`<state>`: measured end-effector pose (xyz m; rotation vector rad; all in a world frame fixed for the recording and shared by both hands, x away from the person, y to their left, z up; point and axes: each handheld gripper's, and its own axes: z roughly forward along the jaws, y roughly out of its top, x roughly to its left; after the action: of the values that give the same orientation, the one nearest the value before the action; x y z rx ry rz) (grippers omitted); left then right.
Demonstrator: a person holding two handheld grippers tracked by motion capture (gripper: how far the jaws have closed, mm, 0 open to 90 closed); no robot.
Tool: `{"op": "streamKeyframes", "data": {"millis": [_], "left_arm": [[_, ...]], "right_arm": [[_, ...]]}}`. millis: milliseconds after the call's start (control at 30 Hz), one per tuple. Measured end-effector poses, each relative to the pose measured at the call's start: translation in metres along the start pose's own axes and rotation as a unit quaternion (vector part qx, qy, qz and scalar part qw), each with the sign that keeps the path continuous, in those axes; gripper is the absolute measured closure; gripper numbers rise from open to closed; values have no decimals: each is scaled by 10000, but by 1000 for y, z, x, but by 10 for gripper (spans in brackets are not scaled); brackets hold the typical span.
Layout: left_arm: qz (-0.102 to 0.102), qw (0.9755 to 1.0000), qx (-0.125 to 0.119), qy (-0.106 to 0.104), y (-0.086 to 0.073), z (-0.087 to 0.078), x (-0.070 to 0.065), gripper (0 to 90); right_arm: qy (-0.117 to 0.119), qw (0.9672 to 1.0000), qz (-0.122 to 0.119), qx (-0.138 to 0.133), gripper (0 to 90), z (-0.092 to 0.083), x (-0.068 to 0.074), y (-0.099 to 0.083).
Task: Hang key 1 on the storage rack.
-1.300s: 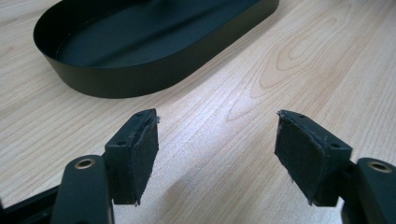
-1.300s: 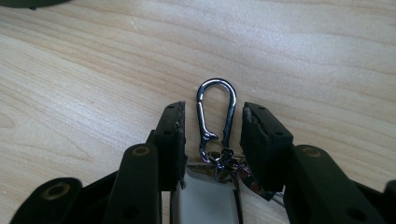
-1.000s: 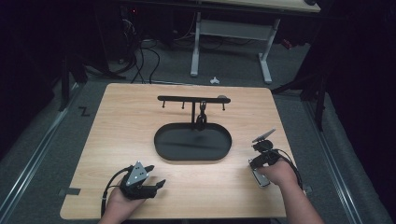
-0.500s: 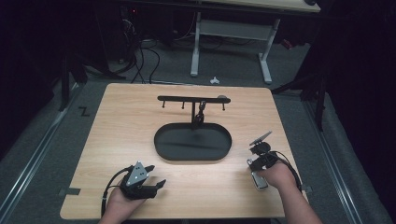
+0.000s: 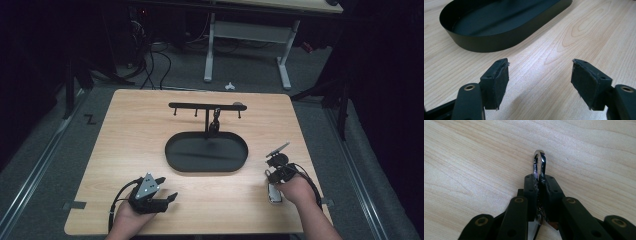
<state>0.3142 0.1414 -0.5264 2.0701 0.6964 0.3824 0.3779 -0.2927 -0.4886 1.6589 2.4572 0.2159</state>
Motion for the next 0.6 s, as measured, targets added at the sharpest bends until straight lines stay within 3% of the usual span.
{"op": "streamKeyframes", "data": {"millis": [233,600], "left_arm": [[3,10000,12,-12,0,0,0,308],[2,10000,5,-18,0,0,0,308]], "right_arm": [[201,9996,184,84,819,0,-5,2],[158,9998,76,77,824,1,-4,8]]}}
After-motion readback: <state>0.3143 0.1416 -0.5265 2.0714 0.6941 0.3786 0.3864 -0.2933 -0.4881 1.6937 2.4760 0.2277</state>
